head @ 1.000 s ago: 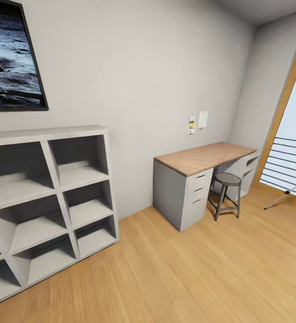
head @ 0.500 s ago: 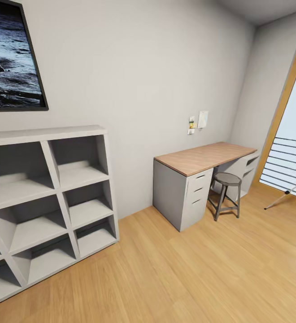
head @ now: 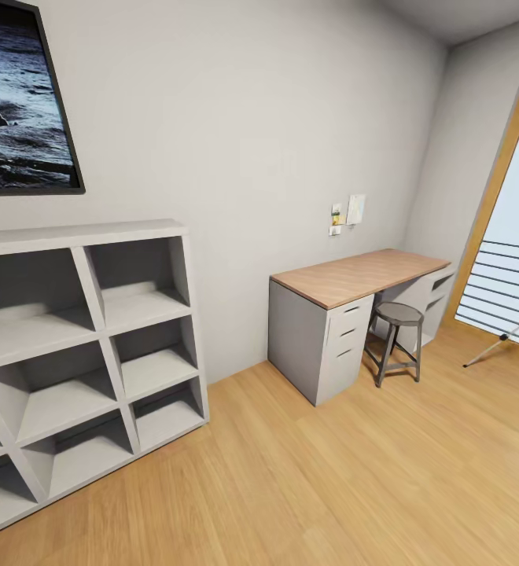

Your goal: Attach the digital camera to the camera tripod in the bedroom.

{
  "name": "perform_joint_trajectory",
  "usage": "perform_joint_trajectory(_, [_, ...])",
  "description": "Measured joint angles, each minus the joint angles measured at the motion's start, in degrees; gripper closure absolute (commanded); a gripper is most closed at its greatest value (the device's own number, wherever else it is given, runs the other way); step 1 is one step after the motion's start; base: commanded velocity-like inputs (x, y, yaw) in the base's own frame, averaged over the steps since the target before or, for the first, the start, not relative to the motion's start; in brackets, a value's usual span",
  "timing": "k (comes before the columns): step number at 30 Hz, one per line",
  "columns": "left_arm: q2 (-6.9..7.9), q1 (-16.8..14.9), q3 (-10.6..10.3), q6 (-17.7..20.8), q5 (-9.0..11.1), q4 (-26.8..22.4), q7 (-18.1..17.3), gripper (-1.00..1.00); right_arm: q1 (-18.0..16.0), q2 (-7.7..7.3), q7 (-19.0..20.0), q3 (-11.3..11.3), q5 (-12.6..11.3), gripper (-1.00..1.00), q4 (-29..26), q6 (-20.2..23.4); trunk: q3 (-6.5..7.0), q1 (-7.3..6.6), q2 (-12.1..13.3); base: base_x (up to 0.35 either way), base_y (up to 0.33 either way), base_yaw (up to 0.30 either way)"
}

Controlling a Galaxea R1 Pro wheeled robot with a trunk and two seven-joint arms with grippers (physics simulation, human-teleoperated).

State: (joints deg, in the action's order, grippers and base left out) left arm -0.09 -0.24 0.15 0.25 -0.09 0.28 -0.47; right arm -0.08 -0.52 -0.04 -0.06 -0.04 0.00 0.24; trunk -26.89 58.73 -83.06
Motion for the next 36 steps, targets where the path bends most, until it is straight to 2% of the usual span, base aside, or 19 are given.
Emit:
perform_joint_trajectory(2, [0.1,-0.33,-0.01,0.18,0.0,-0.28,0.01,-1.0,-0.32,0.15,0.02,0.01,-0.16,-1.0,-0.17,0.18,0.03,0.0,0.01,0.0,0.0,0.0])
perform_joint_trajectory(5, [0.19,-1.33,-0.02,0.42,0.12,-1.05,0.32,-1.0,-1.31,-0.53,-0.05,0.08,-0.72,-1.0,-1.11,1.05,0.03,0.0,0.01,0.0,0.0,0.0])
perform_joint_trajectory(13, [0.25,-3.96,-0.06,0.3,0.16,-1.34,0.64,-1.0,-3.94,-1.11,0.02,0.12,-0.94,-1.0,-2.01,1.63,0.03,0.0,0.01,0.0,0.0,0.0])
perform_joint_trajectory(14, [0.25,-6.81,-0.06,0.29,0.16,-1.36,0.65,-1.0,-7.11,-1.17,0.04,0.1,-0.96,-1.0,-2.03,1.58,0.03,0.01,0.01,0.0,0.0,0.0])
perform_joint_trajectory(15, [0.22,-7.73,-0.07,0.25,0.16,-1.38,0.68,-1.0,-8.37,-1.31,0.08,0.14,-0.95,-1.0,-2.14,1.42,0.05,0.0,0.01,0.0,0.0,0.0])
perform_joint_trajectory(27, [-0.05,-7.83,-0.03,0.22,0.19,-1.45,0.7,-1.0,-8.43,-2.43,0.3,0.16,-0.85,-1.0,-2.49,0.94,-0.16,0.0,0.01,0.0,0.0,-0.154])
perform_joint_trajectory(28, [-0.97,-7.96,-0.06,0.24,0.18,-2.4,0.56,-1.0,-8.74,-3.38,0.35,0.13,-0.83,-1.0,-4.37,1.0,-0.17,0.0,0.01,0.0,0.0,-0.236])
perform_joint_trajectory(33, [-2.48,-8.37,-0.02,1.25,0.23,-8.99,0.52,-1.0,-9.37,-5.56,0.4,0.04,-1.13,-1.0,-9.34,1.59,-0.31,0.0,0.01,0.0,0.0,-0.24])
perform_joint_trajectory(36, [-3.24,-8.56,-0.01,4.21,0.26,-14.56,0.57,-1.0,-9.65,-6.62,0.43,-0.11,-1.29,-1.0,-13.26,3.02,-0.4,0.0,0.01,0.0,0.0,-0.243])
